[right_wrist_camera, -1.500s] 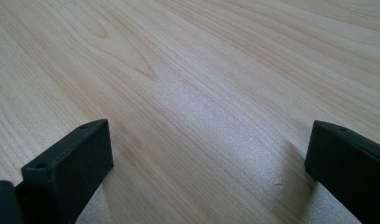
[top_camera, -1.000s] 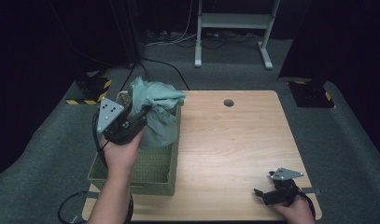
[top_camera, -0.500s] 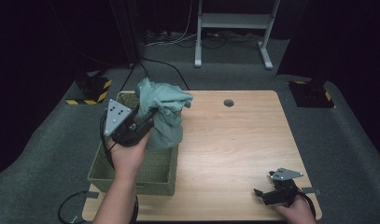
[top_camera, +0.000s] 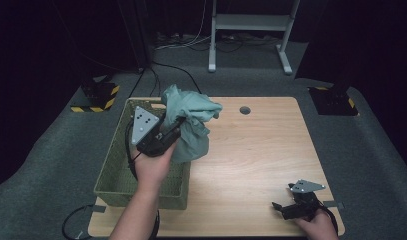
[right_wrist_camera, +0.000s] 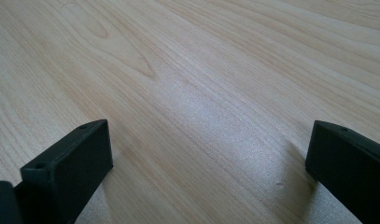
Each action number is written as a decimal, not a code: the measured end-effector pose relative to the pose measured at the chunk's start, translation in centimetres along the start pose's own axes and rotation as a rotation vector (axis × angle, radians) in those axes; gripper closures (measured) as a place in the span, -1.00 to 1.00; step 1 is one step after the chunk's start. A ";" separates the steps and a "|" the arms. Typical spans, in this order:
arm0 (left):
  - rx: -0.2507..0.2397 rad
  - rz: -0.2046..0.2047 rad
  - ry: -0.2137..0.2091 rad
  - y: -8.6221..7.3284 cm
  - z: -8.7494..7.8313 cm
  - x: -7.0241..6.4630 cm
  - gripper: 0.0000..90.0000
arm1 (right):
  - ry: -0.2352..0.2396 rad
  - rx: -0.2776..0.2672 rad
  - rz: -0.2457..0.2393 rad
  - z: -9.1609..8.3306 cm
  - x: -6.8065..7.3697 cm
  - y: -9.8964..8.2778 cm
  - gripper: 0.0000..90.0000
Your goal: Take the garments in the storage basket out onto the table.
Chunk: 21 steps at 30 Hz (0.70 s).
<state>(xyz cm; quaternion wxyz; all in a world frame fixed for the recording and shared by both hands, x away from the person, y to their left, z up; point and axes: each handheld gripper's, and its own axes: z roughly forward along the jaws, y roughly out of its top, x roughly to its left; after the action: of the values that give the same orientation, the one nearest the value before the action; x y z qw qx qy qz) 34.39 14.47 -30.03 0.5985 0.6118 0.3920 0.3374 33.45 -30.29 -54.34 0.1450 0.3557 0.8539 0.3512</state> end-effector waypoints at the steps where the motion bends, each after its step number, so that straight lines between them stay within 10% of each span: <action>1: -0.004 -0.002 -0.003 0.0 0.2 -0.1 0.43 | 0.000 0.000 0.001 0.0 0.0 0.0 -0.99; 21: -0.012 -0.014 -0.055 0.4 2.4 -2.3 0.42 | 0.010 -0.003 0.001 -0.1 -0.1 0.0 -0.99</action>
<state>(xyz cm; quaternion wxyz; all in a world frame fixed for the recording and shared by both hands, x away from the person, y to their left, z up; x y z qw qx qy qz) 35.46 11.34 -29.59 0.6151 0.6144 0.3776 0.3187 33.46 -30.37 -54.32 0.1412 0.3540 0.8540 0.3541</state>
